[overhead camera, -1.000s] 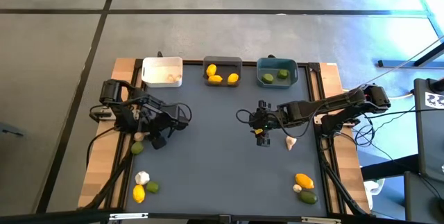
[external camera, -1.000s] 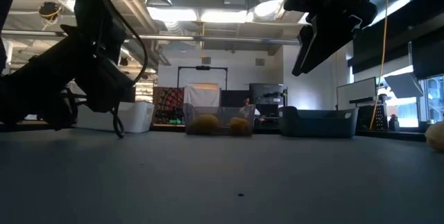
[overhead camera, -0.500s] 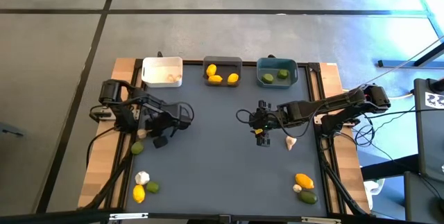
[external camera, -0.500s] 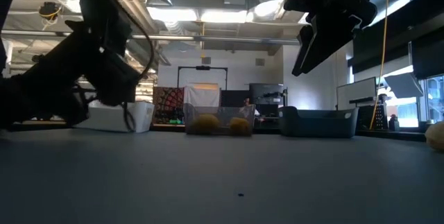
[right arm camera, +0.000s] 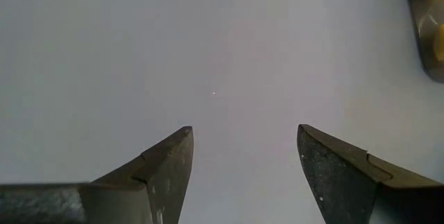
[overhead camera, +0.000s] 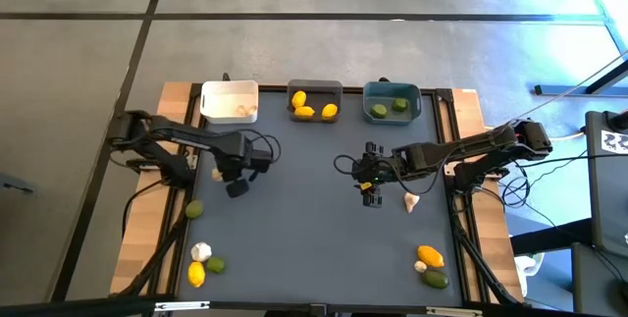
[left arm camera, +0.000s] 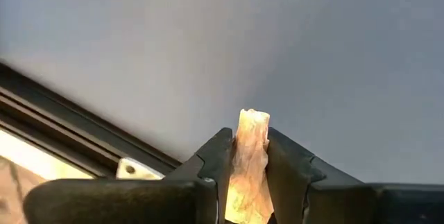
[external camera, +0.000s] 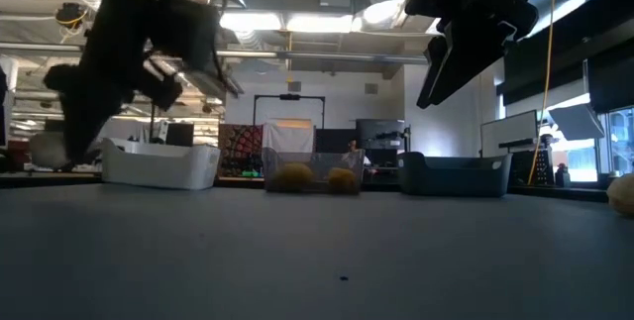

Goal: Sort produce into baskets
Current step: Put the garlic into the white bin

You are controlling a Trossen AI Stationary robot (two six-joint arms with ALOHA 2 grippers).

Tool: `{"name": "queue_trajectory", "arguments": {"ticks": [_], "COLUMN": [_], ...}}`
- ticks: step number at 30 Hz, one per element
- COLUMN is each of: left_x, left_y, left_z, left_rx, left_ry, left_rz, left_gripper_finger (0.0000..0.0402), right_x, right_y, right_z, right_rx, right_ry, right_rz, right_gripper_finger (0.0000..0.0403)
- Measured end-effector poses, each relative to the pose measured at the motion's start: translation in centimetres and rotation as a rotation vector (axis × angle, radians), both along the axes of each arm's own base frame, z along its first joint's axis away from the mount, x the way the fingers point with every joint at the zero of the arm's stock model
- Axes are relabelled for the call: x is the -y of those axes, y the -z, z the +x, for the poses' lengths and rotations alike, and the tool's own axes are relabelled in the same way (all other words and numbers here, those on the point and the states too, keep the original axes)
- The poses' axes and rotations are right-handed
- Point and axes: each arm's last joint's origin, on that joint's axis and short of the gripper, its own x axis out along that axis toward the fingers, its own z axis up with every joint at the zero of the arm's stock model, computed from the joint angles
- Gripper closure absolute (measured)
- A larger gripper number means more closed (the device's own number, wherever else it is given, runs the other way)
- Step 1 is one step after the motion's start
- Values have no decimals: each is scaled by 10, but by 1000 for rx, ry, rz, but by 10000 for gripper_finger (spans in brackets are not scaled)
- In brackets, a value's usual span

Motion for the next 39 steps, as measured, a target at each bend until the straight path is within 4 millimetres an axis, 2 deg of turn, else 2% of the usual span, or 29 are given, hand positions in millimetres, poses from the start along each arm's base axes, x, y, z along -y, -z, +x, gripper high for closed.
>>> {"name": "queue_trajectory", "arguments": {"ticks": [10, 15, 23, 27, 31, 39], "left_x": [-14, -24, -49, -67, -85, -113], "left_y": [-41, -59, -78, -82, -81, -58], "left_z": [-22, -27, -28, -24, -21, -28], "left_rx": [247, 425, 595, 620, 676, 756], "left_ry": [-108, -135, -171, -228, -253, -335], "left_rz": [156, 268, 554, 706, 786, 902], "left_gripper_finger": [329, 329, 329, 329, 329, 329], "right_x": [0, 0, 0, 0, 0, 1], "right_y": [0, 0, -1, -1, -1, -2], "right_z": [0, 0, 2, 2, 2, 2], "right_rx": [0, 0, 18, 22, 22, 27], "right_ry": [-1, -1, -2, -5, -9, -4], "right_rz": [-1, -1, 1, -13, -25, -32], "right_gripper_finger": [146, 146, 146, 146, 146, 146]}}
